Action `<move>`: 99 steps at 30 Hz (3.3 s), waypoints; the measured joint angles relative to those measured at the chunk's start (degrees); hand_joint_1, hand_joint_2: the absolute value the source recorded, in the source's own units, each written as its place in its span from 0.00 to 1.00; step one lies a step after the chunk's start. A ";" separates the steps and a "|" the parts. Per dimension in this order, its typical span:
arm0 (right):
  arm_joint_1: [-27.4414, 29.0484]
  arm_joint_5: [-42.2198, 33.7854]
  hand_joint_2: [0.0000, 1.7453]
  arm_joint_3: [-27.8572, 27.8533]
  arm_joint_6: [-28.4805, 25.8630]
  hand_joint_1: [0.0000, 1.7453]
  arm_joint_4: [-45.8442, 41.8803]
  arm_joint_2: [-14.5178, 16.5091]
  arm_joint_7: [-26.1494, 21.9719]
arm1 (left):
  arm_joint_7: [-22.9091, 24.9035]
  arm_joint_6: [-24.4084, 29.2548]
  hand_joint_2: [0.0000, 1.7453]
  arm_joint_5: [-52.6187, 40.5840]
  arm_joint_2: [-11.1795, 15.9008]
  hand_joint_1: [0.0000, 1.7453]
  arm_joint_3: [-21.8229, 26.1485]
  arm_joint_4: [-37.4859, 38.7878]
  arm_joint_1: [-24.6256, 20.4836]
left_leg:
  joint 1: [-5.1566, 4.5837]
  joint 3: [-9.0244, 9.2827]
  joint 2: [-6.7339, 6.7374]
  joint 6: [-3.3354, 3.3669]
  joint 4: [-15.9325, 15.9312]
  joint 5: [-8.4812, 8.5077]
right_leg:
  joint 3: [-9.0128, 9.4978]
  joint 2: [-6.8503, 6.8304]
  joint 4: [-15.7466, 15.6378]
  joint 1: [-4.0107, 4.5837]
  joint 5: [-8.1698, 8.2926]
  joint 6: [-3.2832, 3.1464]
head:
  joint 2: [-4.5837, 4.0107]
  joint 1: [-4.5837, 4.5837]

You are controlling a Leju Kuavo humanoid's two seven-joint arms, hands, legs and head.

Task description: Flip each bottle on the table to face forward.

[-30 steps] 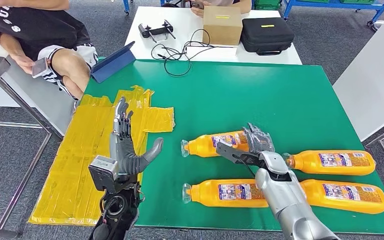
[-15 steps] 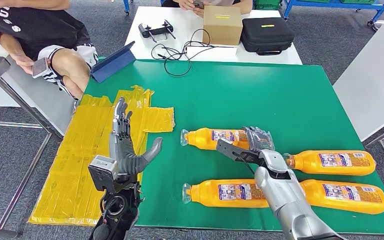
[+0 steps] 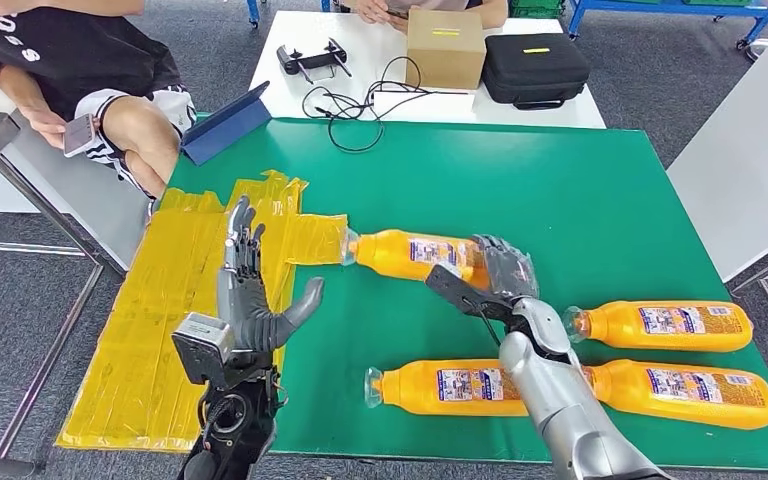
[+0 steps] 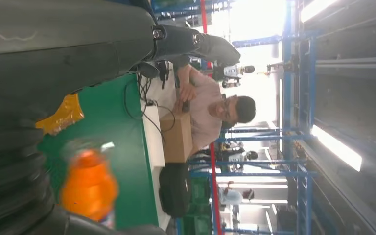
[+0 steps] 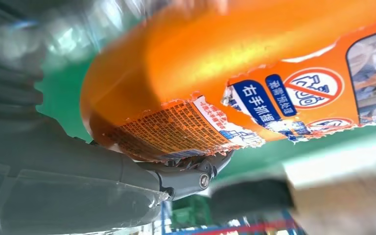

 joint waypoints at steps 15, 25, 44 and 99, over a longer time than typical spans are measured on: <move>1.75 -10.08 1.00 -3.85 -6.94 1.00 -5.71 5.68 -7.50 | 0.88 -2.81 1.00 -0.03 0.02 0.00 0.33 -5.61 2.70 | -0.02 -0.09 -0.03 0.00 -0.01 0.00 | -0.08 -0.01 0.00 -0.04 -0.01 0.00 | 0.00 0.01; 6.59 -18.31 1.00 -2.14 -10.57 1.00 -18.95 10.18 -9.09 | 2.86 -3.47 1.00 -1.43 0.02 0.00 0.36 -9.03 4.25 | 0.02 -0.16 0.01 -0.01 -0.01 -0.01 | -0.20 0.00 0.00 0.00 -0.02 -0.02 | 0.00 0.00; 8.78 -22.34 1.00 8.34 -11.59 1.00 -23.98 16.73 -12.57 | 4.64 -4.07 1.00 -1.72 0.02 0.00 -1.61 -8.90 3.73 | 0.03 -0.16 0.01 -0.02 -0.02 0.00 | -0.23 0.01 0.00 0.00 -0.03 -0.02 | 0.00 0.01; 2.53 -24.97 1.00 36.41 -3.76 1.00 -8.80 17.94 -0.68 | 3.58 -1.71 1.00 5.28 0.02 1.00 3.00 -2.86 0.81 | 0.02 -0.18 0.04 -0.02 -0.02 0.00 | -0.28 0.01 0.00 -0.02 -0.03 -0.03 | 0.00 0.03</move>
